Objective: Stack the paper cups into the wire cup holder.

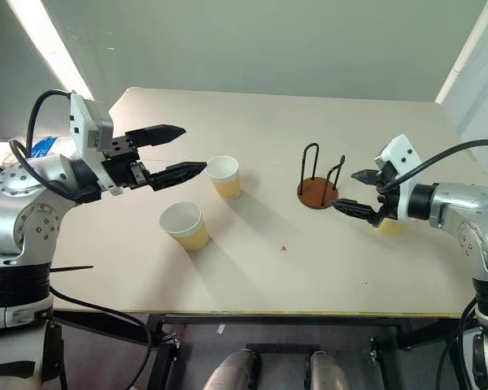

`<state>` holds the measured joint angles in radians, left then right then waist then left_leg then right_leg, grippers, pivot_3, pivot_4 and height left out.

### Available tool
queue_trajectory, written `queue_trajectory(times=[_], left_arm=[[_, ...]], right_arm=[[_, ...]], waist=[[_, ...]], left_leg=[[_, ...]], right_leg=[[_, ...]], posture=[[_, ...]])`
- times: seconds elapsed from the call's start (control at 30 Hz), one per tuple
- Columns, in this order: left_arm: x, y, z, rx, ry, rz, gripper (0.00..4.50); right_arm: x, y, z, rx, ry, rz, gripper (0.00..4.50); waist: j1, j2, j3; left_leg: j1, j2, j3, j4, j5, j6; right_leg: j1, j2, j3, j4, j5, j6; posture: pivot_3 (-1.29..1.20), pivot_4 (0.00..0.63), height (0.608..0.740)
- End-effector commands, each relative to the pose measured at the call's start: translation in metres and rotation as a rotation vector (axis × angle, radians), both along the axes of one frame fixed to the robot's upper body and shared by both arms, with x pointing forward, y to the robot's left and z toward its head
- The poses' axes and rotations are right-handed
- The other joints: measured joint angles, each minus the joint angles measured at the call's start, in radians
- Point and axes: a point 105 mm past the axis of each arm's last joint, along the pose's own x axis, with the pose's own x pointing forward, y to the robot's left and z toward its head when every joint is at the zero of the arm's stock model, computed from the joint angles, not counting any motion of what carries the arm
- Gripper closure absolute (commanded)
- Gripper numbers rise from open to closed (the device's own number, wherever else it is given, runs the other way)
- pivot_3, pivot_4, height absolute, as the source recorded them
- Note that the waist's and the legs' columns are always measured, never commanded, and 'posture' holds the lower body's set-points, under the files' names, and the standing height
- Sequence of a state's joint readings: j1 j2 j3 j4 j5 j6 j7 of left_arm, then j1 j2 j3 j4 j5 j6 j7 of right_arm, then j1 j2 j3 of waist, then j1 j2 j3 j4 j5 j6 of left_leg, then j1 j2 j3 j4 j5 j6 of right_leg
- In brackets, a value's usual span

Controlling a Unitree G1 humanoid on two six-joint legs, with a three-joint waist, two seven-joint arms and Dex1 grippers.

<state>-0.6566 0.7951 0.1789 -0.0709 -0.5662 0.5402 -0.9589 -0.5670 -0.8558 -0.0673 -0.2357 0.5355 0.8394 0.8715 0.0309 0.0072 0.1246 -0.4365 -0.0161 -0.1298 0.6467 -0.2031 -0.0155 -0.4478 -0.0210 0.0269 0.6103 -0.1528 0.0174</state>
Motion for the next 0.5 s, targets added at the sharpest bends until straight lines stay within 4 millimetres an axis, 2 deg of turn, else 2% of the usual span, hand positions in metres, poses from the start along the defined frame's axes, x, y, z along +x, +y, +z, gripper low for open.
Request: queue_trajectory(times=[0.03, 0.5], left_arm=[[-0.0017, -0.0041, 0.0126, 0.001, -0.058, -0.017, 0.0], [0.0029, -0.0082, 0.012, -0.034, -0.082, -0.029, 0.0]], right_arm=[[-0.0025, -0.0034, 0.0184, 0.011, -0.077, -0.013, 0.02], [-0.0063, -0.0116, 0.019, -0.028, -0.068, -0.035, 0.02]], waist=[[0.0, 0.0, 0.0], [0.0, 0.0, 0.0]], left_leg=[[0.0, 0.0, 0.0, 0.0, 0.0, 0.0], [0.0, 0.0, 0.0, 0.0, 0.0, 0.0]], right_leg=[[0.0, 0.0, 0.0, 0.0, 0.0, 0.0], [0.0, 0.0, 0.0, 0.0, 0.0, 0.0]], posture=[[0.0, 0.15, 0.74], [0.0, 0.15, 0.74]])
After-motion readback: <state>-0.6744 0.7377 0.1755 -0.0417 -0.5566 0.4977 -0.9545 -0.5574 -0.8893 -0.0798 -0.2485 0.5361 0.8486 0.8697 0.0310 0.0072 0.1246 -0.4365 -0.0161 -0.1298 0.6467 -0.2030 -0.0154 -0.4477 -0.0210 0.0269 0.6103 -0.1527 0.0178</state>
